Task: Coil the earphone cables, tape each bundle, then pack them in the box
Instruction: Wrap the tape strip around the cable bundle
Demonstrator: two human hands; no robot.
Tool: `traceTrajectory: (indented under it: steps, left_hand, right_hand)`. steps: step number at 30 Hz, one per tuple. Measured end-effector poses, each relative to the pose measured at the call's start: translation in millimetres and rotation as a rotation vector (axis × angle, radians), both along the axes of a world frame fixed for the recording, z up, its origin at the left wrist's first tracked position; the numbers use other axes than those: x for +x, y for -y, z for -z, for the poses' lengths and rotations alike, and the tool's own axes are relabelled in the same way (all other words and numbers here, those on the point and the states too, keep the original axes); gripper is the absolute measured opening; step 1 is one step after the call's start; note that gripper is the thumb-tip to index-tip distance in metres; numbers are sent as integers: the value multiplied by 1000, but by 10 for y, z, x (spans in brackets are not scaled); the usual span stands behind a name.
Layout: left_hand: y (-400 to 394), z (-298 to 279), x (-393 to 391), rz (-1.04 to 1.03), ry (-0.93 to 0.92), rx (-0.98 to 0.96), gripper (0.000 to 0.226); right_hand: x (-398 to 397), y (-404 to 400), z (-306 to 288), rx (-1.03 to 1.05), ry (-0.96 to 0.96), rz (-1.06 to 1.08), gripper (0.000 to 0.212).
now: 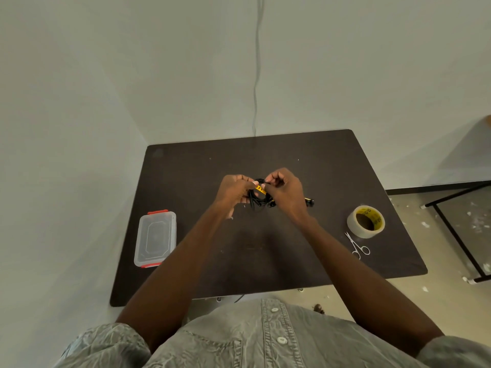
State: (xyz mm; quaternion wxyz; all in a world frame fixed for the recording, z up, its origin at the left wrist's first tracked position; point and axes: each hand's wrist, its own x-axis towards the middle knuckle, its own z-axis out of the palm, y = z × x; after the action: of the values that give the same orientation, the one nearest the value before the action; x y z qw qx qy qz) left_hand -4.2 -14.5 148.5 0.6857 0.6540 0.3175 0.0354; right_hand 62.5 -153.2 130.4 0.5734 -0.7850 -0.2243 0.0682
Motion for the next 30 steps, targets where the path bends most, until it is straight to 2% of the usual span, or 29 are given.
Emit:
traceTrajectory:
  steps: [14, 19, 26, 30]
  left_hand:
    - [29, -99, 23, 29, 6, 19, 3]
    - [-16, -151, 23, 99, 8, 3, 12]
    - [-59, -186, 37, 133, 5, -10, 9]
    - [-39, -208, 43, 137, 3, -26, 9]
  right_hand:
    - [78, -37, -52, -110, 170, 0, 17]
    - [137, -31, -52, -177, 221, -4, 15]
    - [111, -10, -20, -152, 277, 115, 42]
    - [75, -12, -46, -169, 463, 103, 28]
